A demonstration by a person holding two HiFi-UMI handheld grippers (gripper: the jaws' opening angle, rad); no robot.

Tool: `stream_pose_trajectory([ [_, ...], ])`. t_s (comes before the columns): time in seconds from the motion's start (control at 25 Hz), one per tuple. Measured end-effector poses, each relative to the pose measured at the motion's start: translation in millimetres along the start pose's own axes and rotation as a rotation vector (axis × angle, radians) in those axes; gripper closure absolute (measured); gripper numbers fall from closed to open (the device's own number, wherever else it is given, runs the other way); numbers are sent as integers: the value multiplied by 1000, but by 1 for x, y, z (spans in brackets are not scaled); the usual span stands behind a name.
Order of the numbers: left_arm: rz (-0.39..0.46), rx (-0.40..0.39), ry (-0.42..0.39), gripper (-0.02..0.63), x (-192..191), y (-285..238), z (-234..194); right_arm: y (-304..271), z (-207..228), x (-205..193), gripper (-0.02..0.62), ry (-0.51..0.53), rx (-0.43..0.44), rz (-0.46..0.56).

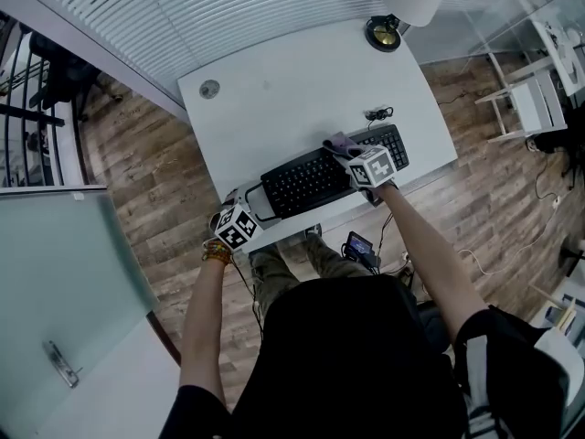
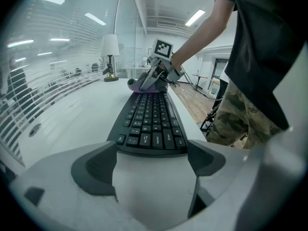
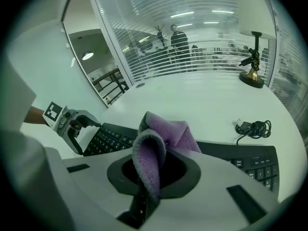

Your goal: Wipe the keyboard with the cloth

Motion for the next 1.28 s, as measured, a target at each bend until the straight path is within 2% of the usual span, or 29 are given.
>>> stream_pose_trajectory([
  [0.2,1,1,0,156,0,0,1,-9,-19,-1,558,-1,35,-16],
  [0.76,8,1,5,155,-1,0,1,-47,-96,9,560,83,214,-68],
  [1.08,13,3,5,153,-1,0,3,-77,-157,12,560,147,331,-121],
  [1.28,18,4,5,153,-1,0,2,-89,-178,15,560,111,372,-129],
])
Point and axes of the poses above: the fingertips, and each gripper's own axes: y backward along the fingers, z to its right, x out of its top, the point moved 3 cm from there along y, backward along the fingers, and after that the axes turned 9 degrees about z, right-handed, at the moved point
